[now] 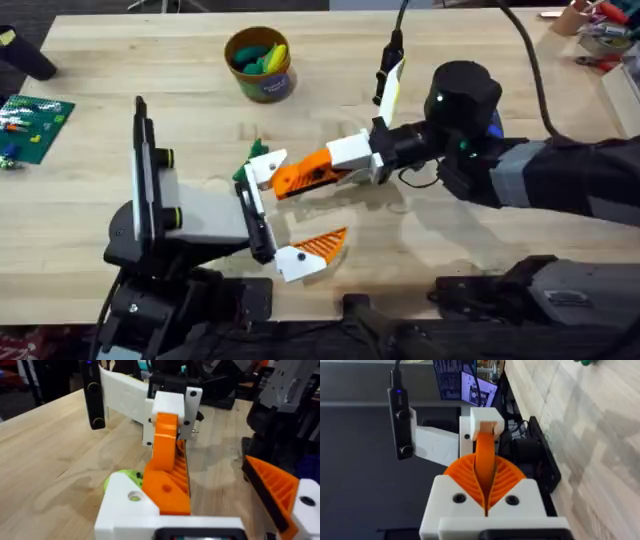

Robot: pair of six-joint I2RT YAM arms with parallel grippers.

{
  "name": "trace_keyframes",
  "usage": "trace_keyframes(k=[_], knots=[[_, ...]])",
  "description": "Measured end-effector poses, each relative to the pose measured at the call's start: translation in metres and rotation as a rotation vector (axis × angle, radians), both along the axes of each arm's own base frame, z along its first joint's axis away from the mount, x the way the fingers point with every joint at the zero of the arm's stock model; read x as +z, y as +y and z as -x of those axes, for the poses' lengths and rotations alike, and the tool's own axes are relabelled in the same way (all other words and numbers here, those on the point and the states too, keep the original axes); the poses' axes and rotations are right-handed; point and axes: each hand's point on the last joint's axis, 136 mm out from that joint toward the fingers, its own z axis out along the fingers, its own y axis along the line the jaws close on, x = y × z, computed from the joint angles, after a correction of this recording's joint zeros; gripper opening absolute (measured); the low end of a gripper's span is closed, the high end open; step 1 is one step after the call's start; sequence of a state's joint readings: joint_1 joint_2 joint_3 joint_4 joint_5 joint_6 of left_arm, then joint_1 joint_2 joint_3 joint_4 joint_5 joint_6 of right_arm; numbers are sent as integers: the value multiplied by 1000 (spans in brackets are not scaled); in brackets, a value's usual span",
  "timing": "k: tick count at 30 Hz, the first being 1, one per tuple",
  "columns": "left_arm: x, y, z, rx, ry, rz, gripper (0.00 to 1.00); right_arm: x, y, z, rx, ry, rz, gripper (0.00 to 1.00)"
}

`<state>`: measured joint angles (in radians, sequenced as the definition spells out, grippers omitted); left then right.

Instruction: Pick up the gripper from the table and insert it into the empty holder that is missing its gripper. Then pick up a screw, insert it into the mounting hole, and use the screwdriver to tighten it. Finally, clean up the table by picking up the vegetable and placing it into the bucket.

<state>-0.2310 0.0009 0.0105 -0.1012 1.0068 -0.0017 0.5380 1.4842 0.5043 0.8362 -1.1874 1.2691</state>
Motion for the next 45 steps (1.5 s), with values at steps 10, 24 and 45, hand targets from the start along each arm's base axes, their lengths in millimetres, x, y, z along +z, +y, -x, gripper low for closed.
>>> trace_keyframes(k=[10, 24, 45], knots=[[1, 3, -7, 43, -19, -8, 986, 4, 7, -4, -32, -2, -13, 15], [1, 2, -5, 31, -19, -9, 986, -2, 2, -4, -67, 13, -36, 18], [0, 1, -1, 9, 19, 4, 985, -10, 3, -10, -20, -17, -59, 17]])
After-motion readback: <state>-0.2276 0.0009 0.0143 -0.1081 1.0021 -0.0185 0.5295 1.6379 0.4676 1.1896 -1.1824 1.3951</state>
